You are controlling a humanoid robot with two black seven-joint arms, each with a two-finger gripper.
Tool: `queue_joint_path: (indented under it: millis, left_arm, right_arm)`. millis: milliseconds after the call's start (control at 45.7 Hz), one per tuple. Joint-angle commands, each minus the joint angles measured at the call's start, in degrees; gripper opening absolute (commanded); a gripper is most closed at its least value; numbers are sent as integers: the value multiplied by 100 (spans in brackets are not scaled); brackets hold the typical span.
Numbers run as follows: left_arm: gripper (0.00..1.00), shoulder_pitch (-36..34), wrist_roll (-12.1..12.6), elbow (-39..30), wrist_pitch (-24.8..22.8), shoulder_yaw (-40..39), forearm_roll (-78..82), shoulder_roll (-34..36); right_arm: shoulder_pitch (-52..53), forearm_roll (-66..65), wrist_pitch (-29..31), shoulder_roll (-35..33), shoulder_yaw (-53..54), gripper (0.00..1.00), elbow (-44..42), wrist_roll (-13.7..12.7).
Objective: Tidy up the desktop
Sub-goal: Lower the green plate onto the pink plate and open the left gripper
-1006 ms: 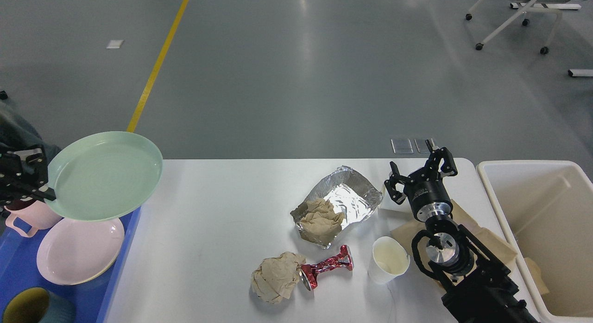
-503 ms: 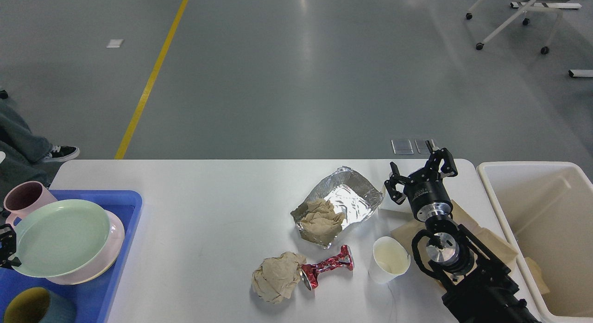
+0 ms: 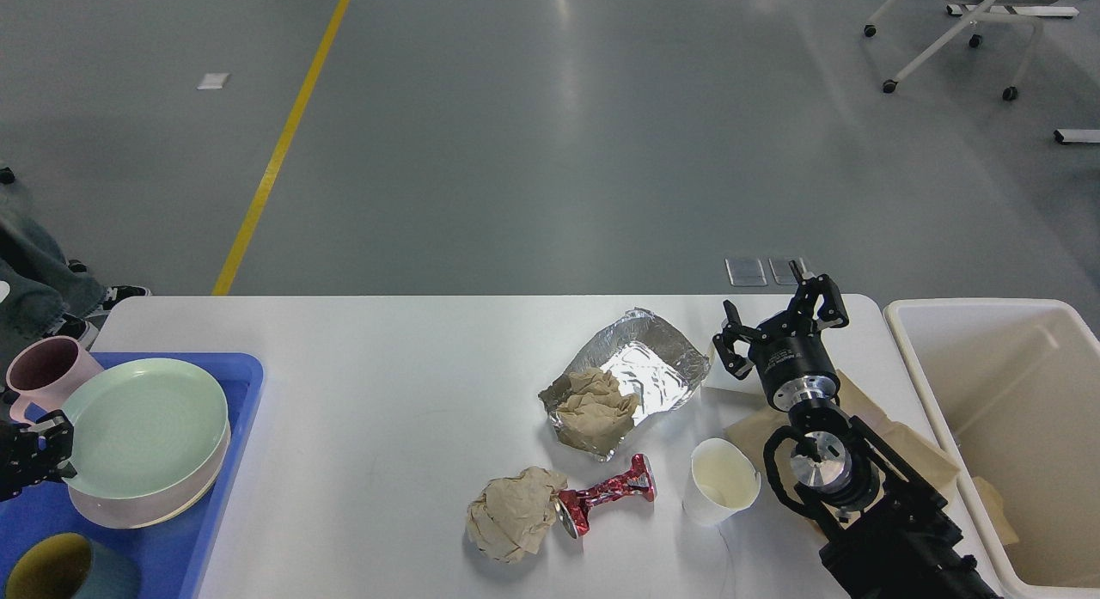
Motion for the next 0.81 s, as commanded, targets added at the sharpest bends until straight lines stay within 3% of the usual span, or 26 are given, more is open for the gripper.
queue_joint_path:
  millis: [0, 394, 438, 634, 678, 788]
  left_arm:
    - [0, 90, 2, -11, 5, -2, 8, -24]
    - [3, 248, 19, -46, 180, -55, 8, -15]
    - [10, 248, 28, -55, 285, -55, 8, -15]
    - [82, 248, 28, -64, 953, -63, 43, -24]
    - [87, 239, 28, -73, 998, -63, 61, -24]
    - [88, 213, 28, -240, 998, -63, 69, 2]
  right_arm:
    - [5, 0, 0, -5, 0, 100, -4, 0]
    - [5, 0, 0, 3, 0, 100, -4, 0]
    - [5, 0, 0, 3, 0, 100, -4, 0]
    - [5, 0, 0, 3, 0, 100, -4, 0]
    - [5, 0, 0, 3, 0, 100, -4, 0]
    - [5, 0, 0, 3, 0, 100, -4, 0]
